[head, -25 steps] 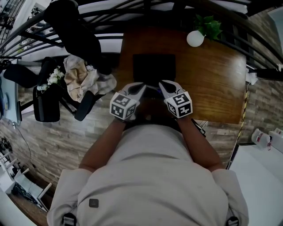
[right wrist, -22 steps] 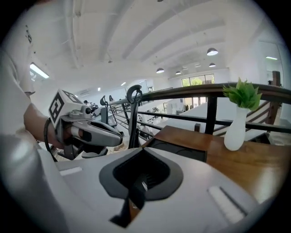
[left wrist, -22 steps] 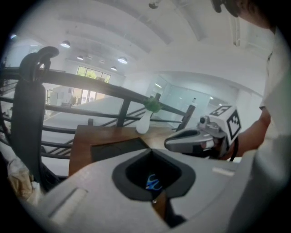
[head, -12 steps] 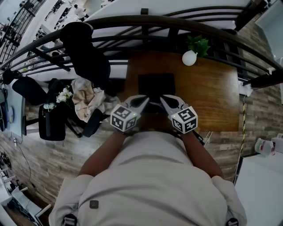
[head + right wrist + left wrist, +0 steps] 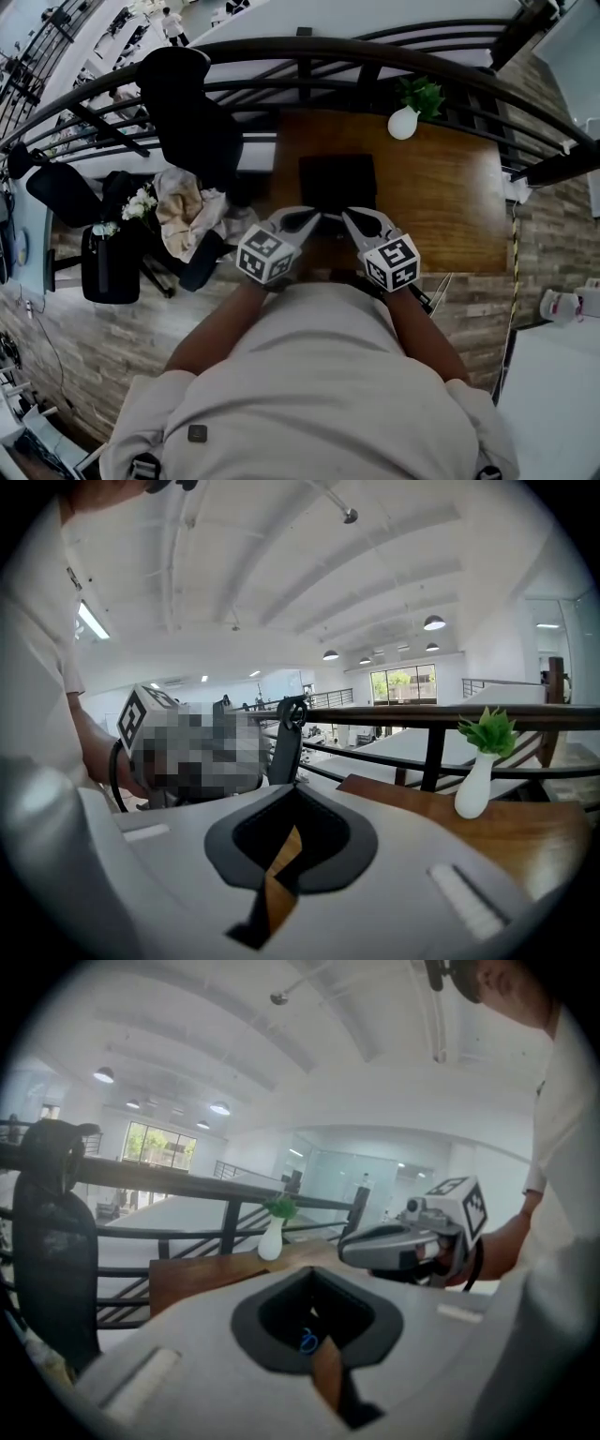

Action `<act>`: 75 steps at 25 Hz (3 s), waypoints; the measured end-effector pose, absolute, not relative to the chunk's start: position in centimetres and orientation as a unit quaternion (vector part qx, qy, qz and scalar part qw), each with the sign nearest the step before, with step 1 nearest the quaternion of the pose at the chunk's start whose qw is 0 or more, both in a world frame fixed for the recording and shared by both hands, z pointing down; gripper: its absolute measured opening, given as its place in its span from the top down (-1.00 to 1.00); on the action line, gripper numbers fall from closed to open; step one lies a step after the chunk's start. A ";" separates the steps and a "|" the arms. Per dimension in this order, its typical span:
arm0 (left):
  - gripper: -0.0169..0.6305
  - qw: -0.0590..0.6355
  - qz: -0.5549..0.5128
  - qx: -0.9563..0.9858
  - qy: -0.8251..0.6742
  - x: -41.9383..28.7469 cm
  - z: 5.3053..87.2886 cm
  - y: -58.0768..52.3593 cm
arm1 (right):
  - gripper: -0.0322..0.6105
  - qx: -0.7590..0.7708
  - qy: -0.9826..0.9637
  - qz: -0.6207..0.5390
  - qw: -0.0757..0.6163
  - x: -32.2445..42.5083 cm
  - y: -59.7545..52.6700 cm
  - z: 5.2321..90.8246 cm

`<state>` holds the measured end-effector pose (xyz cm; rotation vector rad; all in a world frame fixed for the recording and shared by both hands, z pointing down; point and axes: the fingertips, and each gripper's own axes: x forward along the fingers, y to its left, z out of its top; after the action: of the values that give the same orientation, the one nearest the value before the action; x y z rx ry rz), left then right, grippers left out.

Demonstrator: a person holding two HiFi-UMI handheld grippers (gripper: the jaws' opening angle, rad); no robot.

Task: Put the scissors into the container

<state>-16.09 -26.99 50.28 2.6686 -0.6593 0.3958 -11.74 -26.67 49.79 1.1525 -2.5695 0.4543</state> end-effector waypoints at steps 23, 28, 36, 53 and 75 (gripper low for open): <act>0.94 0.167 0.128 0.949 -0.236 -11.6 48.6 -20.4 | 0.88 0.406 -0.892 0.150 0.134 -7.2 -19.2 48.4; 0.94 0.172 0.133 0.945 -0.244 -9.3 49.1 -18.1 | 0.88 0.408 -0.892 0.154 0.123 -4.3 -16.9 48.4; 0.94 0.169 0.124 0.941 -0.266 -6.9 48.5 -13.4 | 0.88 0.396 -0.900 0.143 0.113 -1.1 -12.3 48.0; 0.94 0.165 0.125 0.927 -0.313 -5.6 47.8 -0.2 | 0.88 0.356 -0.918 0.144 0.098 2.0 0.2 48.3; 0.94 0.157 0.091 0.943 -0.278 -13.5 43.5 4.8 | 0.88 0.379 -0.910 0.134 0.100 -5.6 5.0 45.4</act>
<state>-13.47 4.77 43.51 2.6991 -0.7963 0.2614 -5.62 4.99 45.43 1.1211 -2.6908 0.3964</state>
